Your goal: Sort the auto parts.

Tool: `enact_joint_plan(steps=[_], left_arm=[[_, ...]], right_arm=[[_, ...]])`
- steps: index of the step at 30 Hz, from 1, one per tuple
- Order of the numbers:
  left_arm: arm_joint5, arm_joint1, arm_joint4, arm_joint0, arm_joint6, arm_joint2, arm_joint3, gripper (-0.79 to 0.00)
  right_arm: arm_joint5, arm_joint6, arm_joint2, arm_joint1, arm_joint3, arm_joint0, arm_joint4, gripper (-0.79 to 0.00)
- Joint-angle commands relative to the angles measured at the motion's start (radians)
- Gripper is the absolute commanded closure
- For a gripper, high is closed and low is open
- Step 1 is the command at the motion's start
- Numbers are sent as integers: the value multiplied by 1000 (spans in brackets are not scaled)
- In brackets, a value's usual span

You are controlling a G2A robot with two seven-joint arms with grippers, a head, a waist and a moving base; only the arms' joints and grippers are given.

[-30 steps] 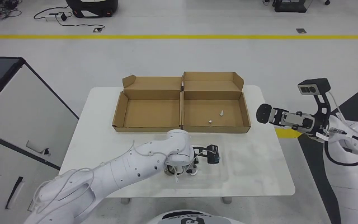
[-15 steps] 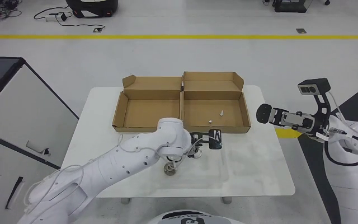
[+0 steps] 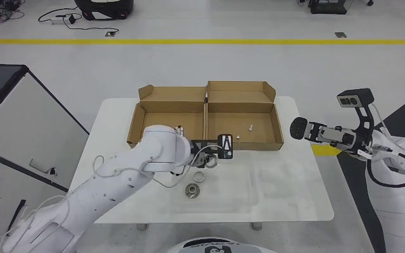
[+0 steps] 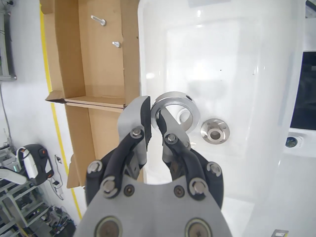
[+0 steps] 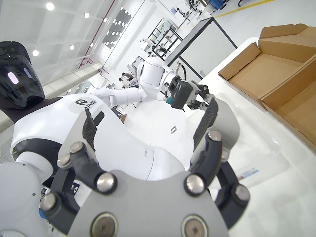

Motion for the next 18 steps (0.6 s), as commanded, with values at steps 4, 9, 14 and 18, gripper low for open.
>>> enact_joint_plan(steps=[4,9,14,18], left_arm=[[-86,51,-28,70,95,-170,-38,0],[-117,82,-67,160,294,-352,-33,0],[-120,101,-75,269,519,-502,20,0],[-129,108,-88,350,688,-587,46,0]], right_arm=[[0,0,0,0,0,0,0,-785],[0,0,0,0,0,0,0,-785],[0,0,0,0,0,0,0,-785],[0,0,0,0,0,0,0,-785]])
